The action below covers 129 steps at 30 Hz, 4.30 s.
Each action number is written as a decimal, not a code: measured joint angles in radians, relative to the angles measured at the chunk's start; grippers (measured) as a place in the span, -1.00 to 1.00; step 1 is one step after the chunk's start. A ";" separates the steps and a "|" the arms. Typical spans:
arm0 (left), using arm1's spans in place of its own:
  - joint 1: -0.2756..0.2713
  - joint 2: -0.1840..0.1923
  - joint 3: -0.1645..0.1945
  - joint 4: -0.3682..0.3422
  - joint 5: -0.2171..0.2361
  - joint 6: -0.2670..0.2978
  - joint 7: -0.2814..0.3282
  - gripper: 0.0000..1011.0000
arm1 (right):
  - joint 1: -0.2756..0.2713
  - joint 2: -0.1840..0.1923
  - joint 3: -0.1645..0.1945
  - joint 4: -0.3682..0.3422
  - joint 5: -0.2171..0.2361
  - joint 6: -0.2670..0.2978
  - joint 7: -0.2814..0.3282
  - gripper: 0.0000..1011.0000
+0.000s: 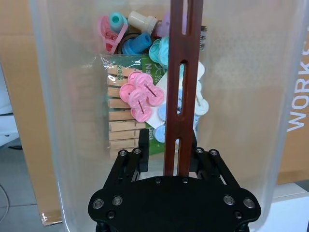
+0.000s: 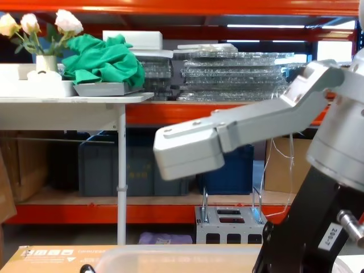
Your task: Use one hand to grasp the basket and place it at the designated location.
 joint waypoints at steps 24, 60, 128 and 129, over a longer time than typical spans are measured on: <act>0.000 0.000 0.000 0.000 0.000 0.000 0.000 -1.00 | 0.033 0.104 0.138 -0.060 0.164 -0.011 -0.018 0.98; 0.000 0.000 0.000 0.000 0.000 0.000 0.000 -1.00 | 0.008 0.107 0.225 -0.035 0.203 -0.032 0.006 0.98; 0.000 0.000 0.000 0.000 0.000 0.000 0.000 -1.00 | 0.027 -0.086 0.010 0.166 0.101 0.030 0.033 -0.13; 0.000 0.000 0.000 0.000 0.000 0.000 0.000 -1.00 | 0.028 -0.085 0.011 0.168 0.106 0.030 0.033 -0.21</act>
